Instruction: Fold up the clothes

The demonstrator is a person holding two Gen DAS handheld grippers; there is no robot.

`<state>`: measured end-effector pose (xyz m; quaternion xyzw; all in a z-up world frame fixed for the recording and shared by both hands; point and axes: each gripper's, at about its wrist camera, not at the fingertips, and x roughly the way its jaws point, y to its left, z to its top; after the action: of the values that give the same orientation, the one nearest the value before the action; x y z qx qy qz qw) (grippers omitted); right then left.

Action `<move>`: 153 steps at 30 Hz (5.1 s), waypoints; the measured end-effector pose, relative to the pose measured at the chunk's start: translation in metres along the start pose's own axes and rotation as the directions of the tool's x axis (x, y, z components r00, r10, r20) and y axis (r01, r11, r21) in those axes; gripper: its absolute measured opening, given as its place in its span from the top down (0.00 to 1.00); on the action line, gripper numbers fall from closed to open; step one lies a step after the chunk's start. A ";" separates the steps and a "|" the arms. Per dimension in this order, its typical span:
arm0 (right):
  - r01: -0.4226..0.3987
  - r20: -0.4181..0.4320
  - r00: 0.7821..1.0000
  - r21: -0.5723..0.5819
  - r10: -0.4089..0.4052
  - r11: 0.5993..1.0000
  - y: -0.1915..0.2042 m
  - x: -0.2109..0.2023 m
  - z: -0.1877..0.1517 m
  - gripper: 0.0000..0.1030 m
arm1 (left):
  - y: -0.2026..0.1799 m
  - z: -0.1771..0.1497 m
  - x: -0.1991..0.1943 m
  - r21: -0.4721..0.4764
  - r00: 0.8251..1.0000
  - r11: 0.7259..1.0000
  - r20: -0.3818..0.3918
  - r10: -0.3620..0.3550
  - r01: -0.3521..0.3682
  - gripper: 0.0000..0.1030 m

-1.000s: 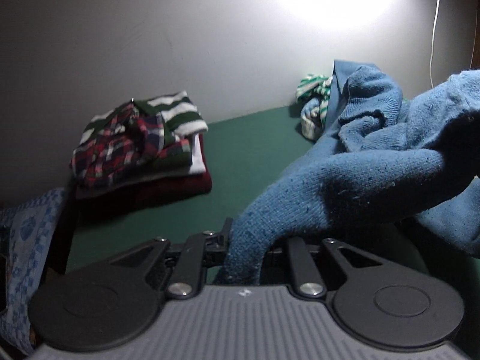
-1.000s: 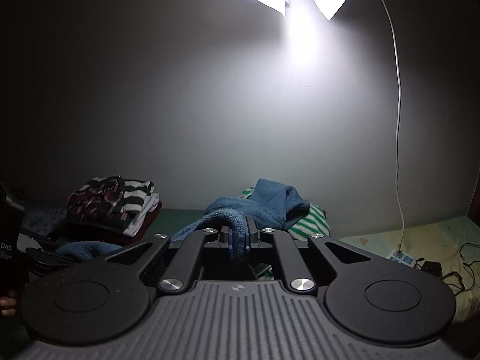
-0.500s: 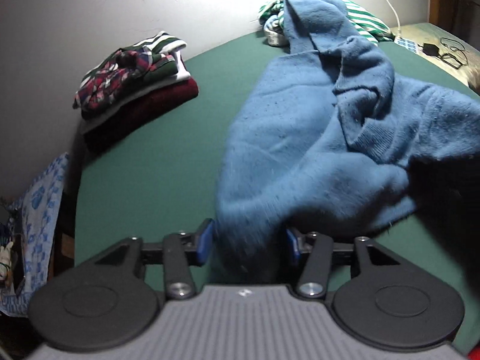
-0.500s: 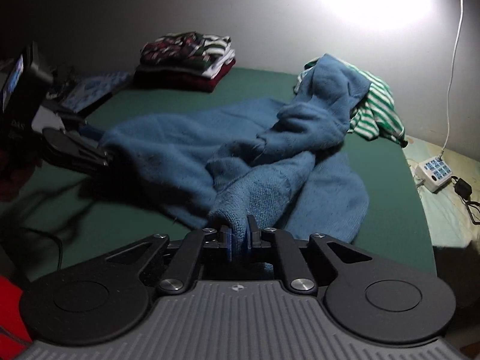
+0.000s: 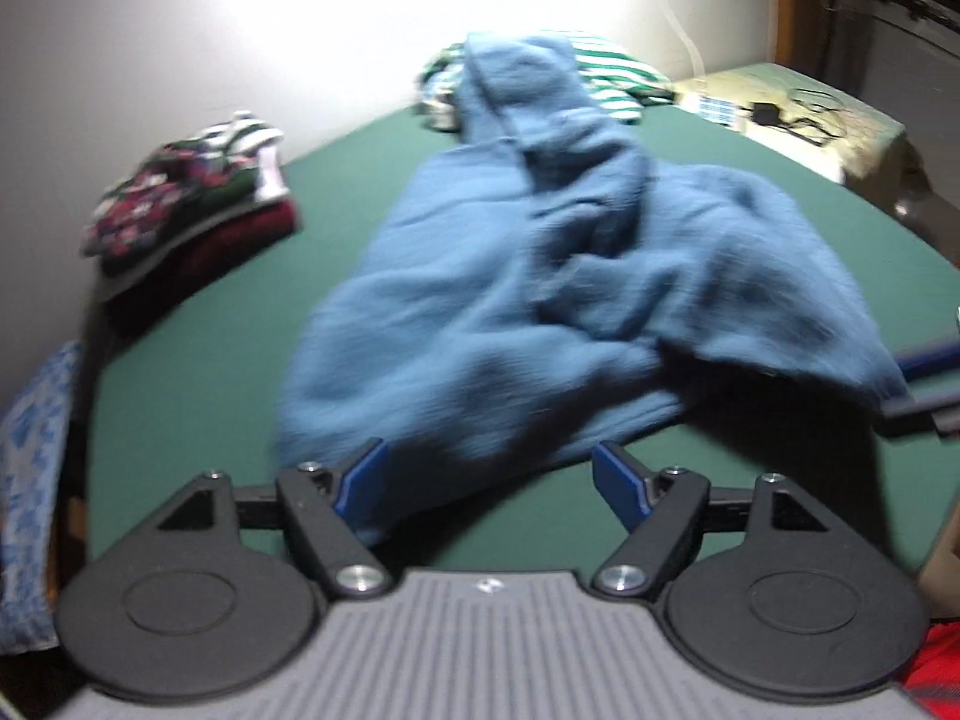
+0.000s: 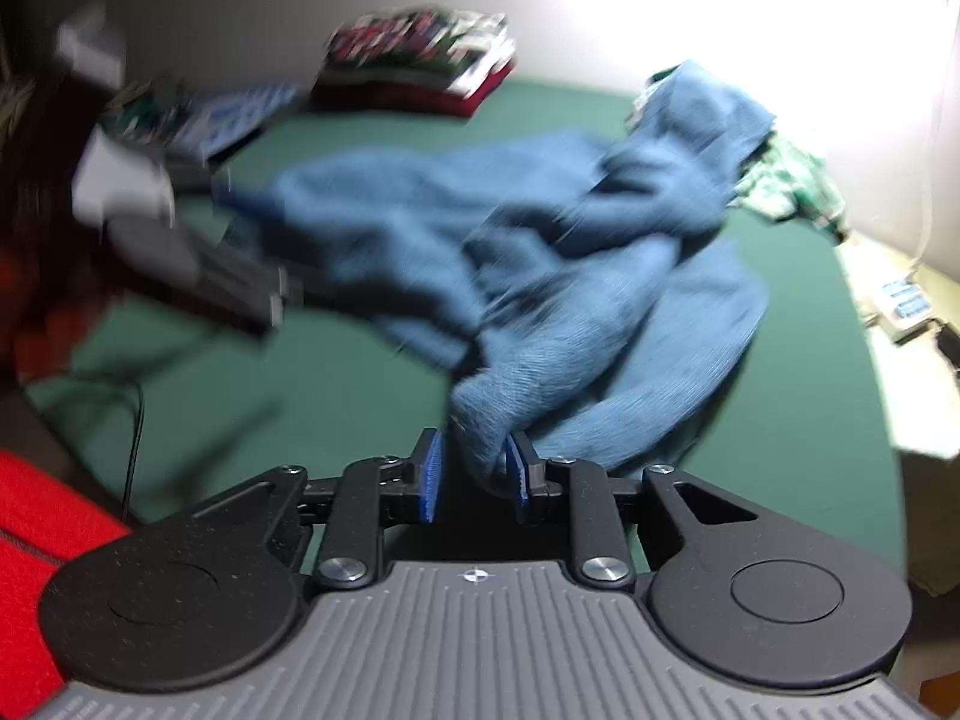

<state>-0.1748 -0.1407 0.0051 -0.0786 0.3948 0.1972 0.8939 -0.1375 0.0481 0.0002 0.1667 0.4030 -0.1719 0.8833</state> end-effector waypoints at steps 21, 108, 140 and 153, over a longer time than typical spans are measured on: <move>0.072 0.217 0.973 0.031 -0.077 0.997 -0.129 0.067 0.101 0.35 | -0.047 0.067 0.032 -0.411 0.983 0.898 -0.016 -0.182 0.160 0.04; 0.172 0.065 0.980 0.225 -0.191 0.959 -0.231 0.169 0.074 0.85 | -0.021 0.115 0.089 -0.693 0.921 0.680 -0.058 -0.384 0.240 0.02; 0.156 0.248 0.945 0.235 -0.214 0.959 -0.219 0.139 0.070 0.87 | -0.070 0.100 0.075 -0.478 0.996 0.875 0.003 -0.086 0.077 0.95; 0.059 0.419 0.886 0.326 -0.201 0.943 -0.190 0.056 0.087 0.89 | -0.007 0.070 0.001 -0.453 0.971 0.883 0.127 0.200 -0.123 0.96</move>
<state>-0.0035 -0.2718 0.0196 0.0809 0.1984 0.0858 0.9730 -0.0942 0.0118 0.0422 -0.0206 0.3392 -0.0150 0.9404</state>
